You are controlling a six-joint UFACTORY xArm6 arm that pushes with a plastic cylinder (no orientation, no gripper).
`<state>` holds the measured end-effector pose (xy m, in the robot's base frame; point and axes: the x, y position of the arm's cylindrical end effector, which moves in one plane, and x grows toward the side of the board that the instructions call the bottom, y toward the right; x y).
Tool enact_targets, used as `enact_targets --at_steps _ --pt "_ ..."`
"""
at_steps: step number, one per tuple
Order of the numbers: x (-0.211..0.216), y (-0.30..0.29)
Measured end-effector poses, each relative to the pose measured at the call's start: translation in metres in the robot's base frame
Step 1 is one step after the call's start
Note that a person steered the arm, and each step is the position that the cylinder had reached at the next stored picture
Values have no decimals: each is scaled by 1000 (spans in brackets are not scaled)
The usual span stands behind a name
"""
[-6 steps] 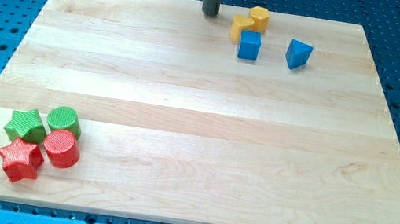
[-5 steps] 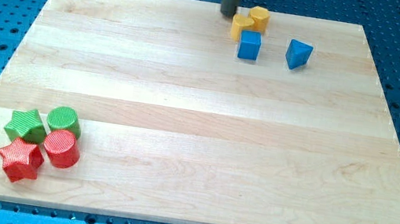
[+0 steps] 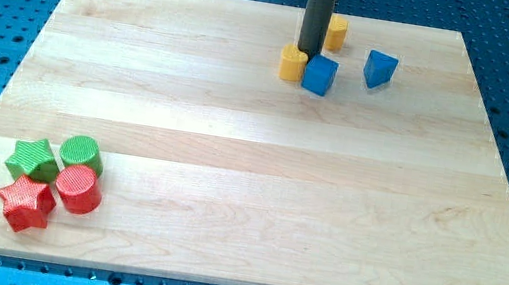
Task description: Move the yellow heart top left side of the blue cube
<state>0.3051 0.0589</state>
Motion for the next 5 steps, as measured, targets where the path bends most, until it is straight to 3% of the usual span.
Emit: enact_targets --at_steps 2,3,4,5 --pt "77 2" --pt "104 -30" --pt "100 -45" --pt "69 -12"
